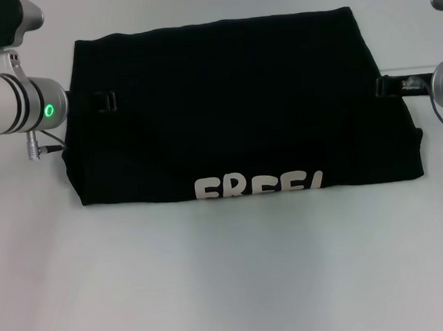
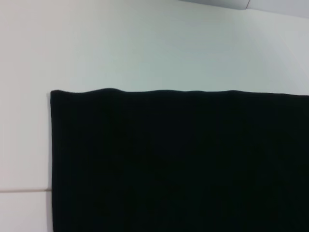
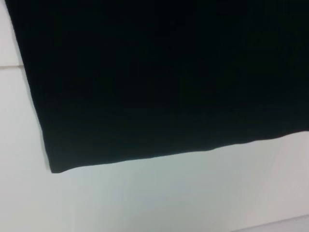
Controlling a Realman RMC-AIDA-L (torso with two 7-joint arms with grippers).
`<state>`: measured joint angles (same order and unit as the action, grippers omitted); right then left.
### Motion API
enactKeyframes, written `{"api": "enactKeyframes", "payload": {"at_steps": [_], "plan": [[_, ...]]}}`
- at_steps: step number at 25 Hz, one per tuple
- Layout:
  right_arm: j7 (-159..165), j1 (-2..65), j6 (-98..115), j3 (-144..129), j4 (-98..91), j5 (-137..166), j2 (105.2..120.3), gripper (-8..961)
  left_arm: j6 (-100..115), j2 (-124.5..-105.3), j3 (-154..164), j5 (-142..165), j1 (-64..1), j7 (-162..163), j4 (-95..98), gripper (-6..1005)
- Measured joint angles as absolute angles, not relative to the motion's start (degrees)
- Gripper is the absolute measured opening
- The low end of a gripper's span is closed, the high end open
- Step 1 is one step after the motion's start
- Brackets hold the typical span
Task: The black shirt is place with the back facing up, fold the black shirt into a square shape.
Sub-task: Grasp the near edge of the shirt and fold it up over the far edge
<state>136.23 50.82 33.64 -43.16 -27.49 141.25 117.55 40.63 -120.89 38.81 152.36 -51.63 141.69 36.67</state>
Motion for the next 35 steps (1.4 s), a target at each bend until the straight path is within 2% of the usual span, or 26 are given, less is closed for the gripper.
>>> {"api": "enactKeyframes", "payload": {"at_steps": [4,10,16,22,27,33,35], "plan": [[136.24,50.50,35.68,-43.50,-27.82,141.13,117.43,63,41.39,-121.27,38.96,152.24,-50.24,141.68,37.93,41],[136.67,49.79,44.42,-43.07,-29.09,140.99,115.29,63,49.20,-120.73,38.99,151.79,-48.40,141.68,41.43,41],[137.44,48.03,54.20,-41.28,-35.58,140.94,114.82,63,57.30,-121.44,39.04,149.90,-45.56,141.71,50.38,41],[138.87,48.59,58.55,-40.84,-37.45,140.82,113.47,63,59.95,-120.59,38.98,148.85,-45.68,141.84,51.96,41],[138.98,47.39,65.04,-40.83,-42.30,138.12,113.40,63,66.01,-122.41,38.96,144.25,-41.66,141.88,63.68,42],[139.16,46.53,66.95,-40.23,-44.94,134.42,112.47,63,69.71,-120.14,38.44,141.15,-42.12,142.74,64.53,42],[139.14,46.98,63.68,-40.32,-43.67,134.41,112.48,63,69.01,-119.90,38.50,141.12,-42.44,142.84,63.49,42]]}}
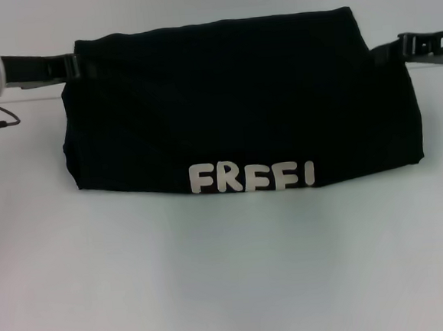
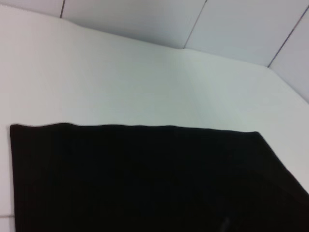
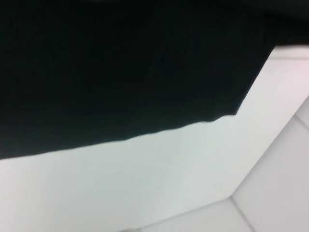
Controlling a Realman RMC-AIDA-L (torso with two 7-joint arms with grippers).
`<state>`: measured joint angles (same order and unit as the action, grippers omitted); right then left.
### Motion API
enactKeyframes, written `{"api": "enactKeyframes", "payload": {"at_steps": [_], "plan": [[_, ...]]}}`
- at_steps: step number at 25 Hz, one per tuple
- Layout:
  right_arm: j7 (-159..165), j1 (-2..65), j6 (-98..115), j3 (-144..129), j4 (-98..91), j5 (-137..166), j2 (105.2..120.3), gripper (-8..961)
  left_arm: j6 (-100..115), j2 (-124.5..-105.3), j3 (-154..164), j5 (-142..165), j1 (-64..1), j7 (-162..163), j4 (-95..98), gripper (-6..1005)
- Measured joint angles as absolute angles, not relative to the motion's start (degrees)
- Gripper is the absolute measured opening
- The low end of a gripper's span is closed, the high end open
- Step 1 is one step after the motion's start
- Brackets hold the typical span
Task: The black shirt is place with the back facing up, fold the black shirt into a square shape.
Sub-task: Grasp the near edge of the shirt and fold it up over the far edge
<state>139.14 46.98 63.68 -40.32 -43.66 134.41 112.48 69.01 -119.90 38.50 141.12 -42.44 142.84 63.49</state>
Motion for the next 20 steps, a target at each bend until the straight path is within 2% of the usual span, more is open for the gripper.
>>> {"api": "enactKeyframes", "payload": {"at_steps": [1,7,12,16,20], "plan": [[138.89,47.34,61.29,-40.59,-42.47,134.44,112.73,63,64.91,-119.17,38.91,141.14,-43.88,142.81,58.22,42],[133.30,50.58,39.78,-43.56,-31.07,134.39,115.83,62,51.53,-118.96,42.07,141.88,-46.35,141.57,45.37,42],[127.58,53.23,26.05,-48.16,-25.90,134.48,118.41,62,41.19,-120.16,45.90,142.00,-46.74,141.52,41.26,42],[127.18,54.08,23.16,-50.38,-26.54,134.44,118.94,62,37.62,-120.89,46.57,141.92,-47.00,141.46,41.32,42],[127.29,54.37,22.89,-50.43,-26.84,134.31,118.24,63,35.12,-120.45,48.01,141.98,-48.57,141.24,39.09,42]]}}
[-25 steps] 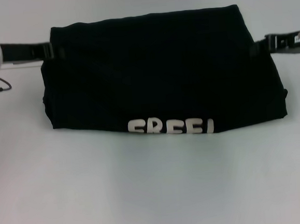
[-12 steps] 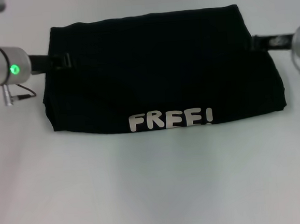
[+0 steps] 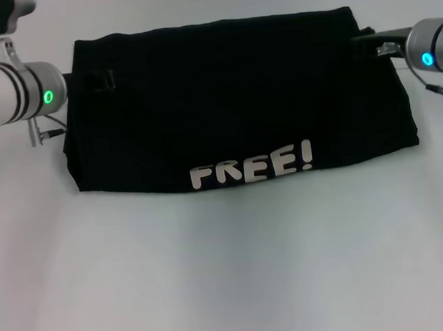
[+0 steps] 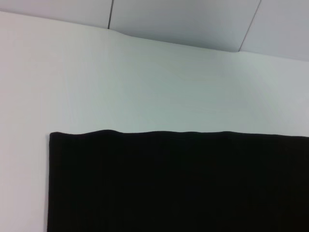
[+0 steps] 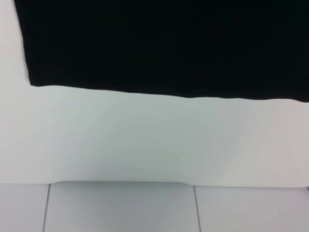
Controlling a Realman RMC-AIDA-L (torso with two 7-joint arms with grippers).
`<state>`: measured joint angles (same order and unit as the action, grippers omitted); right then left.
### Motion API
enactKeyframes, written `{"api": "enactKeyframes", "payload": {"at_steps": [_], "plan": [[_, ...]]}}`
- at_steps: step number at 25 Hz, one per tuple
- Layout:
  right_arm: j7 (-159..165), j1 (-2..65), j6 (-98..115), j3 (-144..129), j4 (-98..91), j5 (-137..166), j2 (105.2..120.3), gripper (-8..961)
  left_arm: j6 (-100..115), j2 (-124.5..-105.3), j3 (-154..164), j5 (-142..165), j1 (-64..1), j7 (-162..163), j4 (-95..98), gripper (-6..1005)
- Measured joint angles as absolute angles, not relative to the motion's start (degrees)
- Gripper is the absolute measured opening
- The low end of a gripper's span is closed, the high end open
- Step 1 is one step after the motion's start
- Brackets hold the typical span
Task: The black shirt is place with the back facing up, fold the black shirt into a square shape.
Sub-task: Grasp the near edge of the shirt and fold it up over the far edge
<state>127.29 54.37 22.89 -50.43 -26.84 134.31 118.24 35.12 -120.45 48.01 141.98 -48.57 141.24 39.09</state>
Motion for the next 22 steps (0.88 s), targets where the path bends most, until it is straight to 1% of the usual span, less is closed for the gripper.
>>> {"api": "enactKeyframes", "payload": {"at_steps": [4,8,11,16,22], "plan": [[127.36,54.23,21.93,-50.45,-26.27,134.31,117.92,63,31.95,-120.22,49.22,142.26,-49.61,141.06,36.06,42],[127.35,54.20,20.20,-50.45,-25.02,134.51,117.78,63,28.84,-120.40,50.11,142.30,-49.95,141.04,35.02,42],[127.60,54.18,19.69,-50.45,-25.04,134.55,117.40,62,26.82,-120.82,50.13,142.22,-50.00,141.13,35.68,42],[127.39,54.58,19.18,-50.45,-24.65,134.59,116.59,62,25.94,-120.60,50.17,142.34,-51.98,141.14,34.49,41],[127.28,54.74,15.89,-53.67,-22.78,134.65,116.91,66,24.86,-120.62,50.37,142.53,-52.32,141.04,32.77,41]]}}
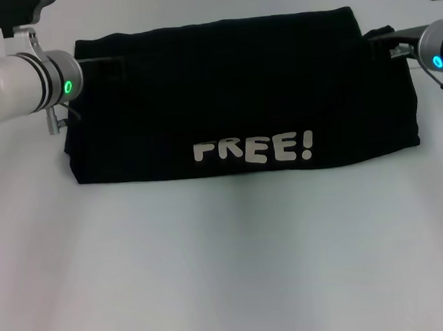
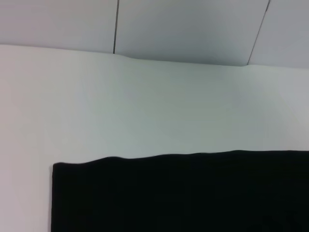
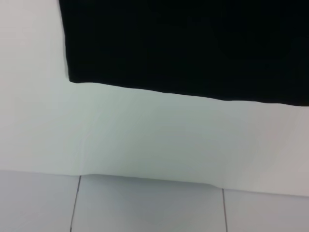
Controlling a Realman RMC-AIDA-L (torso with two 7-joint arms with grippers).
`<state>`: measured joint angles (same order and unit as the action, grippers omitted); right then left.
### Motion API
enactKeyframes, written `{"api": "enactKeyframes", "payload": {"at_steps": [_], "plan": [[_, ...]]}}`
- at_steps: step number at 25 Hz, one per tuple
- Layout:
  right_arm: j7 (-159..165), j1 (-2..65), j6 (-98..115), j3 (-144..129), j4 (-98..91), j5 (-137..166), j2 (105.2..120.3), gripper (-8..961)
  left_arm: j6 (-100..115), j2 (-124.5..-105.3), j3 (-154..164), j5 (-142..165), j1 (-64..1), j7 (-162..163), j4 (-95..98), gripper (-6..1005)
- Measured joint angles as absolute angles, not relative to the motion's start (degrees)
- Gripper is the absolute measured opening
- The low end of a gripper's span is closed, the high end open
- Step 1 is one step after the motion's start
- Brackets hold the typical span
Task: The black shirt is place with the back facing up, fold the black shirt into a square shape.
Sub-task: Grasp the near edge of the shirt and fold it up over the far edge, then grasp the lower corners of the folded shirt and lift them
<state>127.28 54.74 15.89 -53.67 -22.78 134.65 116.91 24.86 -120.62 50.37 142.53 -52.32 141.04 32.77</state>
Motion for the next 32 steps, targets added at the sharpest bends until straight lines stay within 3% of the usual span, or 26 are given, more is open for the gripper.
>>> {"api": "enactKeyframes", "payload": {"at_steps": [8,11,14,19,25,27,32], "plan": [[127.84,54.98,17.73,-53.70,-22.19,134.65,115.96,74,26.23,-119.96,52.68,142.61,-53.29,142.44,31.61,42],[127.95,55.48,20.17,-53.71,-22.50,134.65,115.47,190,28.20,-118.72,52.44,142.61,-54.70,145.46,29.89,42],[128.71,55.59,24.68,-53.44,-24.50,134.65,115.03,306,32.24,-118.33,51.22,142.57,-54.58,147.26,31.54,167],[135.64,54.73,34.75,-53.44,-28.46,134.65,112.98,464,41.48,-118.10,47.83,142.26,-51.88,150.40,37.37,385],[141.47,52.89,43.94,-53.45,-33.64,134.65,111.35,684,50.65,-116.09,42.11,142.17,-49.77,151.43,39.90,644],[143.01,52.35,45.97,-53.45,-35.14,134.66,111.10,768,53.71,-115.60,40.05,142.14,-48.62,151.11,41.21,656],[148.69,52.27,53.49,-53.32,-38.00,136.83,109.26,813,60.27,-115.10,39.24,142.12,-44.56,148.62,45.84,685]]}}
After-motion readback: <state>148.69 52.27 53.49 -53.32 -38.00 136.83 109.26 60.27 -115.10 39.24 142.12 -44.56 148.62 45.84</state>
